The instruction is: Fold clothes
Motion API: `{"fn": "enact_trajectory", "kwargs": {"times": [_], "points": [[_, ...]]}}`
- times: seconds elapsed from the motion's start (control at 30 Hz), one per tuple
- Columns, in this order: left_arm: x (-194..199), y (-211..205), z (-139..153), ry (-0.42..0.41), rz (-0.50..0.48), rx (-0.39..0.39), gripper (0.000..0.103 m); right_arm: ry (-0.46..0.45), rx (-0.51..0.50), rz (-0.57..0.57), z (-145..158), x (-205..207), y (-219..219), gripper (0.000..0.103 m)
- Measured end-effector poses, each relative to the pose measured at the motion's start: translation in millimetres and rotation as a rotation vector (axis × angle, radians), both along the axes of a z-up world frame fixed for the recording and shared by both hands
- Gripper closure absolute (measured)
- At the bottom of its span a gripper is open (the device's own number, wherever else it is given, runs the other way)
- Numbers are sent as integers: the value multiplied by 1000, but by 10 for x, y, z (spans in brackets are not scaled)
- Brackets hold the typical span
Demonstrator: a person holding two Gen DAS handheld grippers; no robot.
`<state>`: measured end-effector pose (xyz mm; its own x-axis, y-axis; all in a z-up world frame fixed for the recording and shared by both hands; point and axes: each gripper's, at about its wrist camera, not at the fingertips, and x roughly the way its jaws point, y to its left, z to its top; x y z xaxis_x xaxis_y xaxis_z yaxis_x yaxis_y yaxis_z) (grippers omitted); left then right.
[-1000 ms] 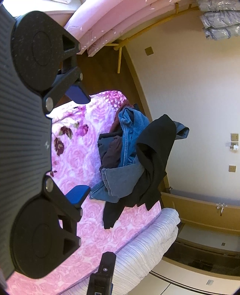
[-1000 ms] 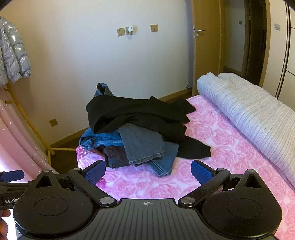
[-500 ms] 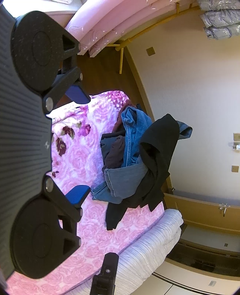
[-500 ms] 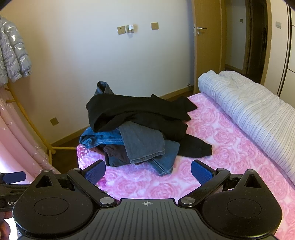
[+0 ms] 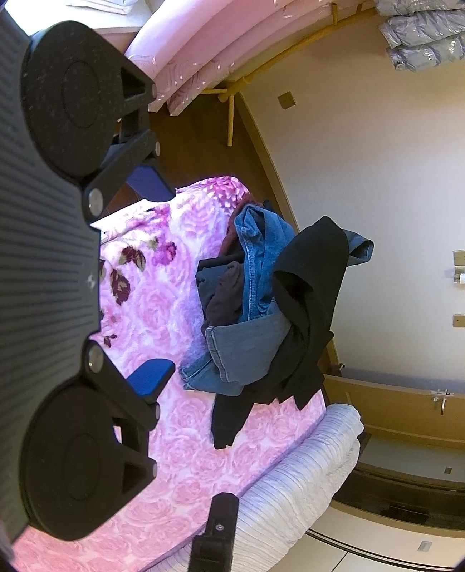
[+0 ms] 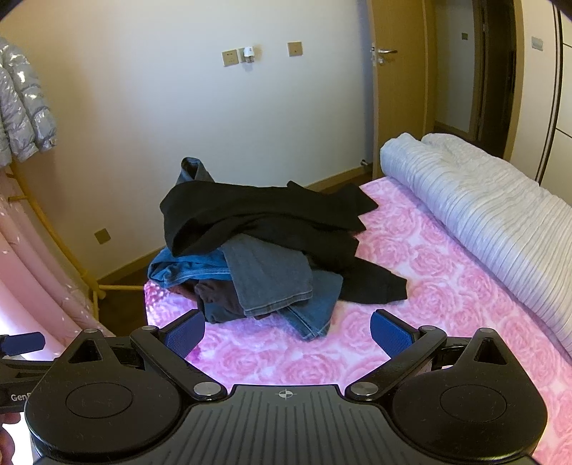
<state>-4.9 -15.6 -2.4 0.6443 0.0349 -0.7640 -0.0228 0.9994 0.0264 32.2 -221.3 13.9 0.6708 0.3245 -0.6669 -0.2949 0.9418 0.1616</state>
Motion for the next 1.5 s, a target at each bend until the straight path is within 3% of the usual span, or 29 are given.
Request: {"fn": "enact_trajectory", "kwargs": {"times": [0.53, 0.8, 0.93, 1.0, 1.23, 1.3, 1.33, 1.4, 1.47, 1.5], "points": [[-4, -87, 24, -5, -26, 45, 10, 15, -7, -1, -95, 97, -121, 2], [506, 157, -153, -53, -103, 139, 10, -29, -10, 33, -287, 419, 55, 2], [1002, 297, -389, -105, -208, 193, 10, -94, -56, 106, -421, 743, 289, 2], [1254, 361, -523, -122, -280, 206, 11, -116, -145, 150, -512, 952, 484, 2], [2118, 351, -1085, -167, -631, 270, 11, -145, -388, 305, -1067, 1806, 1188, 2], [2292, 269, -1274, -181, -731, 343, 11, -138, -459, 354, -1278, 2046, 1356, 2], [2369, 221, -1374, -188, -779, 389, 12, -140, -498, 380, -1388, 2132, 1426, 2], [2522, 178, -1504, -191, -841, 444, 33, -142, -537, 416, -1545, 2254, 1475, 2], [2683, 212, -1498, -170, -872, 401, 44, -142, -566, 448, -1686, 2370, 1506, 2], [2771, 256, -1434, -158, -869, 346, 59, -142, -581, 465, -1757, 2427, 1521, 2]]}}
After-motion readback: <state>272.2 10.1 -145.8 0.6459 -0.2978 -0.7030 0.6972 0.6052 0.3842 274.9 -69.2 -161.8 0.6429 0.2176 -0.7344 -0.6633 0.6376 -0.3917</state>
